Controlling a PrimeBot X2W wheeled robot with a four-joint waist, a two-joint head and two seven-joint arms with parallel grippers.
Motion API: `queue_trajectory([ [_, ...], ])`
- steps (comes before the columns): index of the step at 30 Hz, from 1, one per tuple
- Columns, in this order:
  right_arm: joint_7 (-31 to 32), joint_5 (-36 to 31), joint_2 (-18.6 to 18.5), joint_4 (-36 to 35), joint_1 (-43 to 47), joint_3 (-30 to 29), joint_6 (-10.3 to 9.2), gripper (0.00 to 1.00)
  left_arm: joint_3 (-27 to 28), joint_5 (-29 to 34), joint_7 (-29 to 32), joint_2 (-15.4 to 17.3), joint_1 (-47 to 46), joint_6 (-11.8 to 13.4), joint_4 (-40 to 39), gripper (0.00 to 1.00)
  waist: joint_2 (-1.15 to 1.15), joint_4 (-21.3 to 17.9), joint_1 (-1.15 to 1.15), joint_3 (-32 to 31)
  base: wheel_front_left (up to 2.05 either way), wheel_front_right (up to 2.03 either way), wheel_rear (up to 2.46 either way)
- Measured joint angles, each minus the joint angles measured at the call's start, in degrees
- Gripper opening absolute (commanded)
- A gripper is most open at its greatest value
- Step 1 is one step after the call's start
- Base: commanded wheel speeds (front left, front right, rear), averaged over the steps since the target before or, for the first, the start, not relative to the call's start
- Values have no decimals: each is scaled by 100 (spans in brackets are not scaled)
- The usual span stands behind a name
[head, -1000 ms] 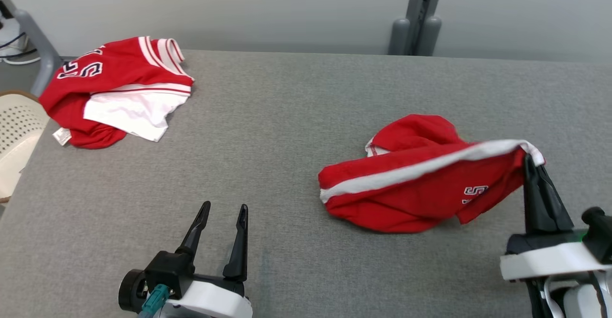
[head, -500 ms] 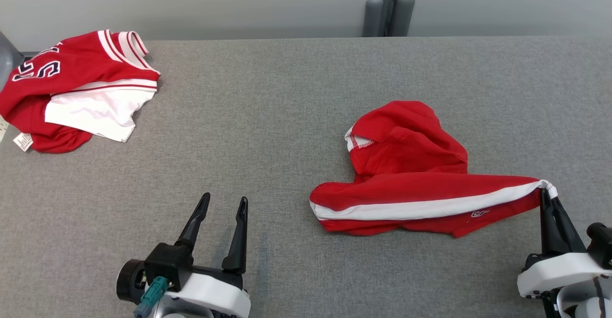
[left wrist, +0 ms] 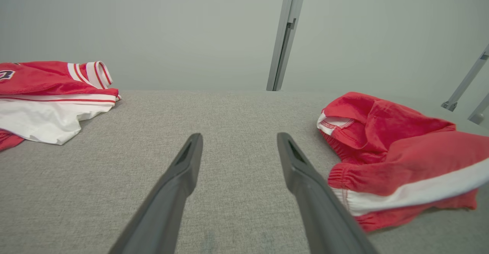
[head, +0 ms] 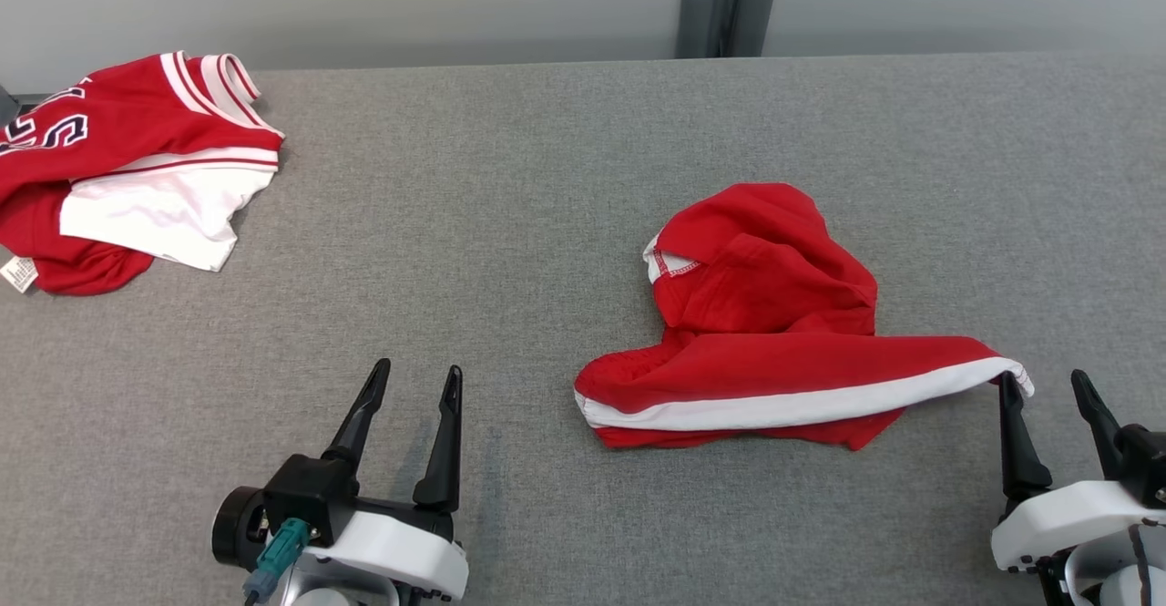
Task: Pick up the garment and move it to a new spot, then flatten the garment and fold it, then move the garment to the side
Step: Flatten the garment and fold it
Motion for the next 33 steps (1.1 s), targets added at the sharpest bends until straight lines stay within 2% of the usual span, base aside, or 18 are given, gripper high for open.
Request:
queue_trajectory([
  [12, 0, 15, -24, -257, 76, -3, 0, 100, 51, -4, 0, 1, -30, -44, 8, 100, 0, -249, 0, -58, 0, 0, 0],
  [21, 0, -24, 21, -818, 76, 31, 0, 100, 64, -13, 0, 0, -24, -21, -76, 100, 0, -297, 0, -178, 0, 0, 0],
  [33, -1, -62, 187, -1622, 79, 428, 0, 100, 88, -64, 0, 0, 254, 13, -289, 100, 0, -274, 0, -553, 0, 0, 0],
])
